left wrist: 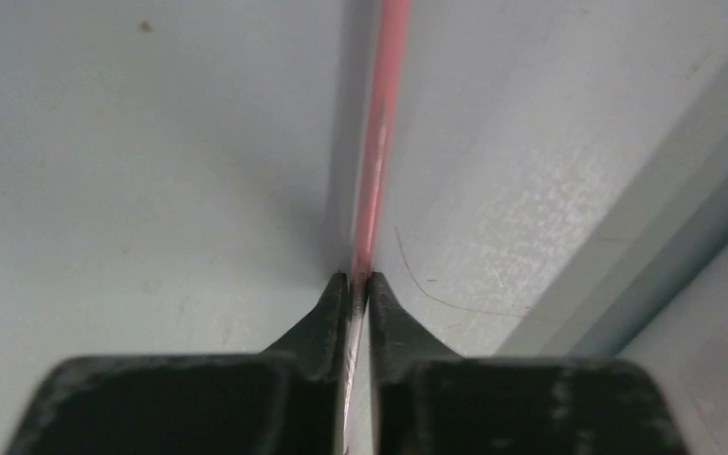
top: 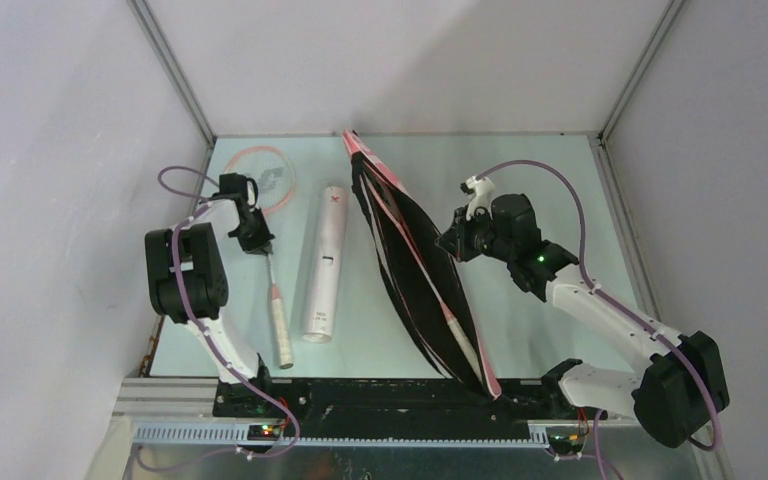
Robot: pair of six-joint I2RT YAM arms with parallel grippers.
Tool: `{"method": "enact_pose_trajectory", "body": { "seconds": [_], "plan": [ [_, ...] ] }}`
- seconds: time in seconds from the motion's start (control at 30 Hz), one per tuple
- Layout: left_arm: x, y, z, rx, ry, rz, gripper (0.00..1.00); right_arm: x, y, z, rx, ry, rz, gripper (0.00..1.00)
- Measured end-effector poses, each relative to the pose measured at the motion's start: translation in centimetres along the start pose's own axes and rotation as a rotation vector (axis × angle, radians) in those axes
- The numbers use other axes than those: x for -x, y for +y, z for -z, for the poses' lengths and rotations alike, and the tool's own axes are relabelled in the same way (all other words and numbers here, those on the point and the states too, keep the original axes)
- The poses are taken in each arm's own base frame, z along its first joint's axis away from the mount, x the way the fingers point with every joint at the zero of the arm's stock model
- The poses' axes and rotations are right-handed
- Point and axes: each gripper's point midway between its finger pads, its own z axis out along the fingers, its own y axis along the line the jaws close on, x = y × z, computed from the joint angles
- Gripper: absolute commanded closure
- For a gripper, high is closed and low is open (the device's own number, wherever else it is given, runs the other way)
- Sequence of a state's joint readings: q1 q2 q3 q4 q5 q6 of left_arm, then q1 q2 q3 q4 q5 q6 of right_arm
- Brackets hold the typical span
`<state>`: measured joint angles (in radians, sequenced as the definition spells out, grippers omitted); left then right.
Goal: Pack up the badminton gear
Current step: Pick up the racket from the center of the board.
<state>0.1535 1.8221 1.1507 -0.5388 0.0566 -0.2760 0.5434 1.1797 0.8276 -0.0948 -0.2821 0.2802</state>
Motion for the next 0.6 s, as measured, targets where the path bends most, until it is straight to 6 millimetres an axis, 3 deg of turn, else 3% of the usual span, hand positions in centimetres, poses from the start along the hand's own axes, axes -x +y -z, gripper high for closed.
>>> {"method": "enact_pose_trajectory", "body": {
  "seconds": [0.37, 0.47, 0.6],
  "plan": [
    [-0.7, 0.1, 0.5, 0.033, -0.042, -0.028, 1.0, 0.2, -1.5, 0.1, -0.071, -0.009, -0.112, 1.0],
    [-1.4, -0.1, 2.2, 0.063, -0.071, -0.031, 1.0, 0.1, -2.1, 0.0, -0.091, -0.009, -0.141, 1.0],
    [0.3, -2.0, 6.8, 0.06, -0.22, -0.048, 1.0, 0.2, -2.6, -0.4, -0.108, -0.016, -0.166, 1.0]
  ]
}}
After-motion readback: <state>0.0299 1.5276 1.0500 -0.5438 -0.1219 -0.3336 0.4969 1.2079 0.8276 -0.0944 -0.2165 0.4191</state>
